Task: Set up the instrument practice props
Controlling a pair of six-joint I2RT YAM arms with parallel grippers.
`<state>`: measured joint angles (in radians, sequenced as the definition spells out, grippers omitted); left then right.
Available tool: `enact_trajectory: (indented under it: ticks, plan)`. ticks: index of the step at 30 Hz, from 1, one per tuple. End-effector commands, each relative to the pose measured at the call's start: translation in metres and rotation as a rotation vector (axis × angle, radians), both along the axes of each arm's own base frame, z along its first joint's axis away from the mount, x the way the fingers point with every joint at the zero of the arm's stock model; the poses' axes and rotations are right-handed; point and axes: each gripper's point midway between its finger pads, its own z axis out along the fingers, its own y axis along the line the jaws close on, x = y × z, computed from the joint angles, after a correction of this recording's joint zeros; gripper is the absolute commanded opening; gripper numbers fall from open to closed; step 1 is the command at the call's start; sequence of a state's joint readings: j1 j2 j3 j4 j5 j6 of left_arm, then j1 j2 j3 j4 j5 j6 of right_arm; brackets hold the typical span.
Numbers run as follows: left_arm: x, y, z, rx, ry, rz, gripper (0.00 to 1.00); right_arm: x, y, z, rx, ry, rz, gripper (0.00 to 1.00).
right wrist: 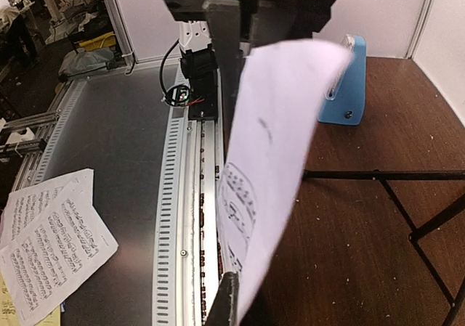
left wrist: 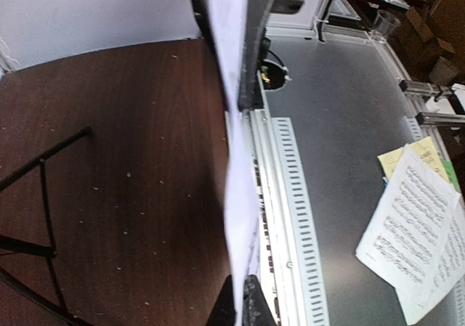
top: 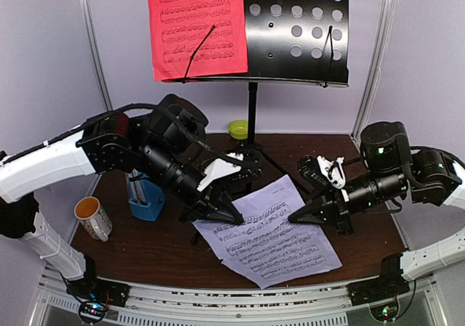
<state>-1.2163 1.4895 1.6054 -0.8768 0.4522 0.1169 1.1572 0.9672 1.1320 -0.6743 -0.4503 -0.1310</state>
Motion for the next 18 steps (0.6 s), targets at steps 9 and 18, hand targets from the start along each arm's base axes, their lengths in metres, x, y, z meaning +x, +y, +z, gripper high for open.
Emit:
enact_trajectory:
  ticks: [9,18]
  plan:
    - [0.089,0.047,0.082,-0.406,-0.227,0.591,0.69,0.015,-0.022,0.087,0.29,-0.08,-0.174,0.0]
    - [0.064,0.041,0.105,-0.542,-0.191,0.454,0.98,0.01,-0.048,0.153,0.478,-0.111,-0.209,0.0]
